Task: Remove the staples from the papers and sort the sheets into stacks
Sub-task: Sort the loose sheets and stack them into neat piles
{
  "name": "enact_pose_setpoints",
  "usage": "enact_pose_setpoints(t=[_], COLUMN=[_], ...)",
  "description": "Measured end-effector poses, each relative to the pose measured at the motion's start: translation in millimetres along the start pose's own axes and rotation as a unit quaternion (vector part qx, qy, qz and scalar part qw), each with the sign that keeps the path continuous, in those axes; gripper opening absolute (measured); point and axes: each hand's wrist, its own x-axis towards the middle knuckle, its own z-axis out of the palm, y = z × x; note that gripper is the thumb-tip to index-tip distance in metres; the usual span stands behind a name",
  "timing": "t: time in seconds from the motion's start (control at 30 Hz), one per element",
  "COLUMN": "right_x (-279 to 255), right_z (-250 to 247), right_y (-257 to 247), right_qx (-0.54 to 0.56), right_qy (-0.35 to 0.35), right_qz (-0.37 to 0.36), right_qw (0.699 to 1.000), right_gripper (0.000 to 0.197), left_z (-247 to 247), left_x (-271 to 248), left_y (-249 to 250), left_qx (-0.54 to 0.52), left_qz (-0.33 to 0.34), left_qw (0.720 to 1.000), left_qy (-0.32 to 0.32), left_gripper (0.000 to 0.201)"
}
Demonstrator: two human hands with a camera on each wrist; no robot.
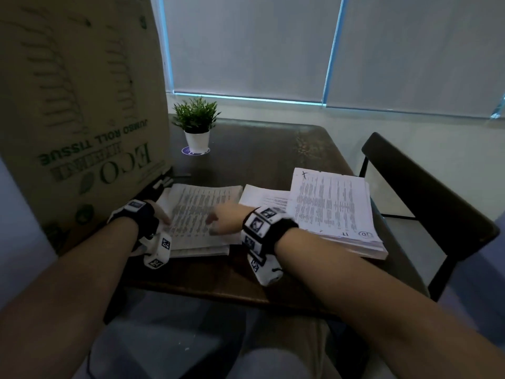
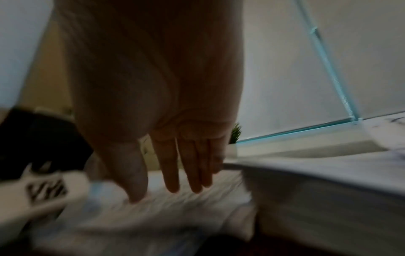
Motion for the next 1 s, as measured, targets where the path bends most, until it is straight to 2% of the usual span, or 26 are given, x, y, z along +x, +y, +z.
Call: enact_pose_setpoints(t=[0.07,0.17,0.2,0.27,0.3,0.37,0.43,0.47,0.5,0.57,0.63,0.67,0.77,0.8,0.83,0.93,1.0], right_x=[14.4,21.3,22.8,26.1,26.9,32.3,38.2,41.2,43.0,45.8,49.0,51.2,56.0,56.2,56.2,62.5,63.5], right_z=[16.7,18.9,14.1,-1.4,-11.1,-30.0,-45.3,-52.0,-56.3,-59.4,-53.0,-48.6,-37.0,-34.5,-34.1,-42.6,-53.1], right_y=[-15.3,-24.5,-24.2,-18.6,-14.2,0.4,14.8,20.4,23.3,21.1,19.6,22.6,35.6,38.5,39.8,28.7,16.7], right_qx=[-0.066,-0.078,-0.041,0.102,0.204,0.362,0.501,0.564,0.603,0.604,0.560,0.545,0.563,0.592,0.614,0.624,0.625], right_qy=[-0.063,-0.073,-0.048,0.089,0.183,0.335,0.357,0.341,0.324,0.324,0.354,0.370,0.368,0.348,0.338,0.327,0.355], right_qz=[0.018,0.040,0.045,0.070,0.107,0.189,0.199,0.175,0.145,0.109,0.123,0.134,0.180,0.182,0.164,0.097,0.075], right_qw=[0.996,0.993,0.997,0.988,0.956,0.849,0.763,0.732,0.714,0.720,0.739,0.741,0.718,0.704,0.694,0.703,0.691], right_gripper=[0.037,0.038,0.041,0.051,0.063,0.094,0.108,0.104,0.094,0.075,0.080,0.084,0.096,0.102,0.100,0.066,0.057], left_z=[2.5,-1.0,-6.1,-21.7,-31.6,-50.7,-66.5,-71.8,-74.6,-73.3,-62.1,-54.4,-34.5,-33.0,-34.2,-43.7,-50.4], left_x=[-6.4,-13.1,-11.2,-11.5,-16.2,-27.0,-34.1,-37.6,-39.8,-46.4,-46.6,-44.2,-29.8,-26.6,-26.6,-35.6,-45.9], left_y=[2.9,1.9,-2.3,-10.3,-12.6,-10.8,-4.0,1.9,7.4,19.0,19.4,14.3,-5.6,-8.9,-8.9,3.6,14.9], left_qx=[-0.011,-0.074,-0.115,-0.211,-0.267,-0.391,-0.454,-0.474,-0.485,-0.499,-0.482,-0.481,-0.491,-0.491,-0.492,-0.459,-0.415], left_qz=[0.005,0.071,0.095,0.146,0.174,0.218,0.256,0.276,0.287,0.283,0.259,0.247,0.228,0.225,0.224,0.264,0.269], left_qw=[1.000,0.993,0.987,0.965,0.946,0.891,0.850,0.833,0.823,0.811,0.821,0.824,0.829,0.829,0.827,0.832,0.848], left_qy=[0.027,0.060,0.058,0.064,0.066,0.069,0.073,0.071,0.077,0.112,0.162,0.167,0.141,0.146,0.154,0.164,0.191], left_gripper=[0.064,0.063,0.060,0.050,0.045,0.044,0.045,0.043,0.038,0.027,0.020,0.018,0.026,0.028,0.027,0.021,0.013])
